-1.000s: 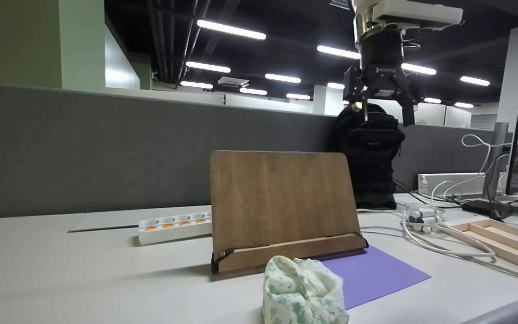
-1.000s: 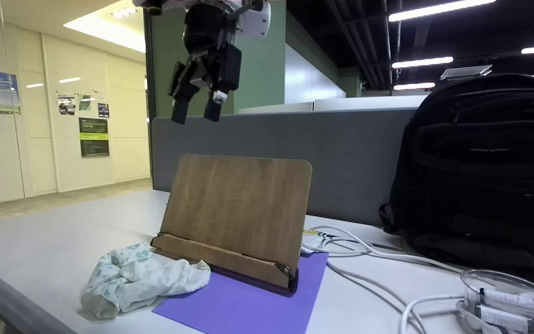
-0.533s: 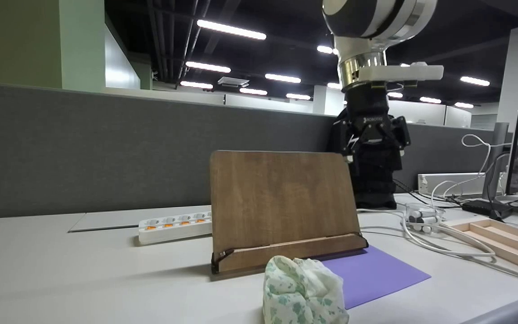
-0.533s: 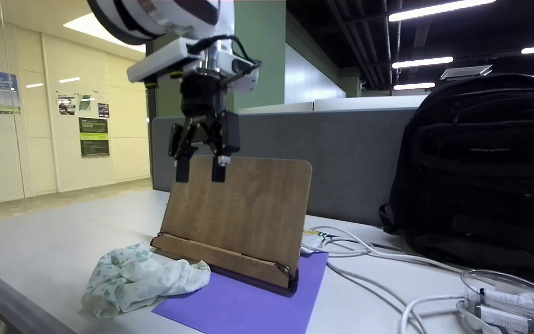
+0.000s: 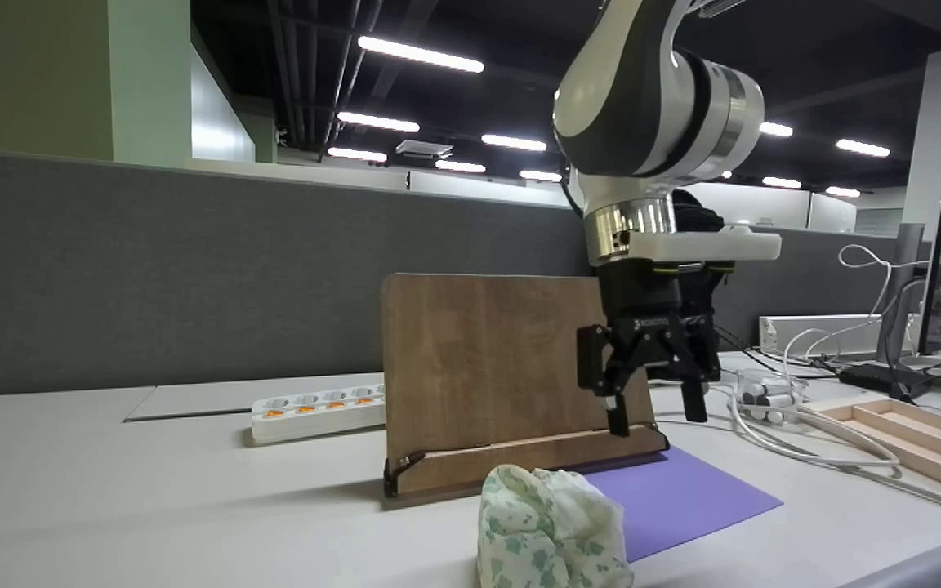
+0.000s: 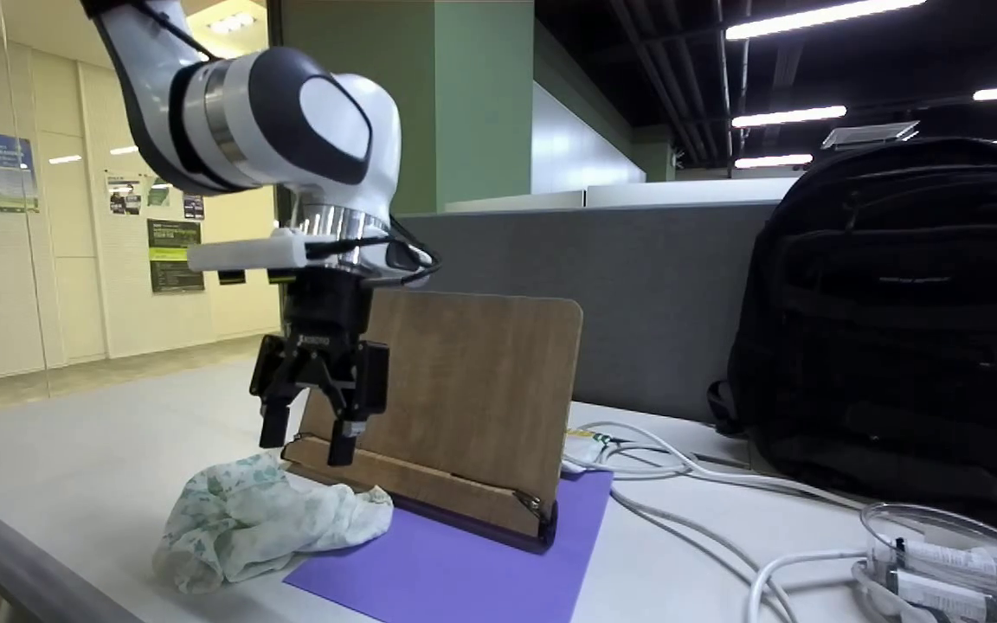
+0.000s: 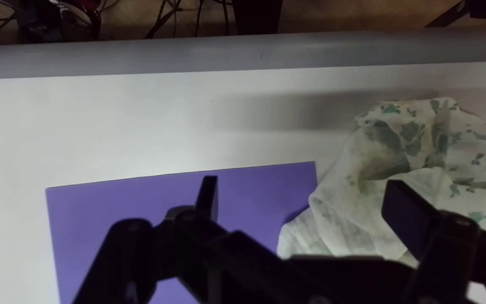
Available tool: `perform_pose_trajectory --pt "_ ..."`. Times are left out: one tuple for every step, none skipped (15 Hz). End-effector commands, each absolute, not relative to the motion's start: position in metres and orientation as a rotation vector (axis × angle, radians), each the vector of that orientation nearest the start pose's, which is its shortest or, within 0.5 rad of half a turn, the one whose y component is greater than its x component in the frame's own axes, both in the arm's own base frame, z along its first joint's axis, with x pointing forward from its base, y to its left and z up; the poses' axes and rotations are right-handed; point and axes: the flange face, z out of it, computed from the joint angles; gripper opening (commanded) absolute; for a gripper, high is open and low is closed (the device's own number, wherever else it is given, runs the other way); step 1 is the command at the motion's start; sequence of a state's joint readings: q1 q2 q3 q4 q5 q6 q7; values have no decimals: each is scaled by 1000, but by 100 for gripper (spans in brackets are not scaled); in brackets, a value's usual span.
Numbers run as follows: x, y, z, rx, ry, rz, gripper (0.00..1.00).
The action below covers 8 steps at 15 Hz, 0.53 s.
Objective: Hang the cloth on the wooden object
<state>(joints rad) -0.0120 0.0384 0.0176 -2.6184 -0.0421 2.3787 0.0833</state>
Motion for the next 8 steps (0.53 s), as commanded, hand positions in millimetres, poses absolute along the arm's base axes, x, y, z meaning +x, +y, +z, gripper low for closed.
perform_pose_trajectory --pt "403 25 193 -3119 -35 411 100" --pt "407 29 190 -3134 -54 387 100" --pt "403 21 195 -3127 -26 416 100" --pt "404 26 190 -3128 -45 407 100" --pt "404 29 187 -3128 -55 406 100" --pt "404 30 186 -3128 -58 404 100" --pt "404 30 186 -3128 -58 403 100" --pt "404 30 186 -3128 -58 401 100"
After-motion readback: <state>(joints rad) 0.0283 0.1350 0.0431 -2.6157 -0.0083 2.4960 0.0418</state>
